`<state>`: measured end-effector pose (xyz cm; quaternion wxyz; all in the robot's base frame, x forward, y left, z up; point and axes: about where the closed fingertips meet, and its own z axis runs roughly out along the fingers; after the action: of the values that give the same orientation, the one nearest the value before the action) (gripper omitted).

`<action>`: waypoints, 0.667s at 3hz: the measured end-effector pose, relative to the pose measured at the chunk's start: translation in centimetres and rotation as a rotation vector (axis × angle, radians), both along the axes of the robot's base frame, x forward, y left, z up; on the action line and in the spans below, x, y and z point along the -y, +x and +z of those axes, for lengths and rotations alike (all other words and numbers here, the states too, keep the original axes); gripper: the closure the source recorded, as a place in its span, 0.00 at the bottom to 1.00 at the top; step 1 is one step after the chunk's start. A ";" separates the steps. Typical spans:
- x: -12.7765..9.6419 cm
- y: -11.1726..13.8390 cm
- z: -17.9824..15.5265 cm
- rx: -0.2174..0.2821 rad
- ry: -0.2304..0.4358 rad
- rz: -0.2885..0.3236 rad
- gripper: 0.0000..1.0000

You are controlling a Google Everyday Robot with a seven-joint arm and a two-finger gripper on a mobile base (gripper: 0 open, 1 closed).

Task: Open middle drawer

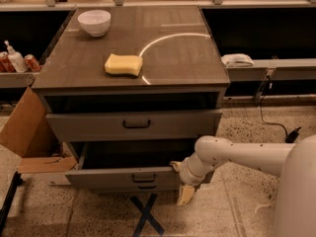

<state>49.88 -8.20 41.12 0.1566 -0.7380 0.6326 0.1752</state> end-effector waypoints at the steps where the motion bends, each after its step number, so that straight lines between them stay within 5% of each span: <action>1: 0.4 -1.4 -0.1 -0.025 -0.004 -0.009 0.43; 2: 0.4 -1.4 0.4 -0.025 -0.004 -0.009 0.66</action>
Offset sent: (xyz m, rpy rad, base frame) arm -0.0366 -0.0147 0.0012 -0.0015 0.0455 -0.0269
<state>48.45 -8.64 41.48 0.1481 -0.7331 0.6382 0.1826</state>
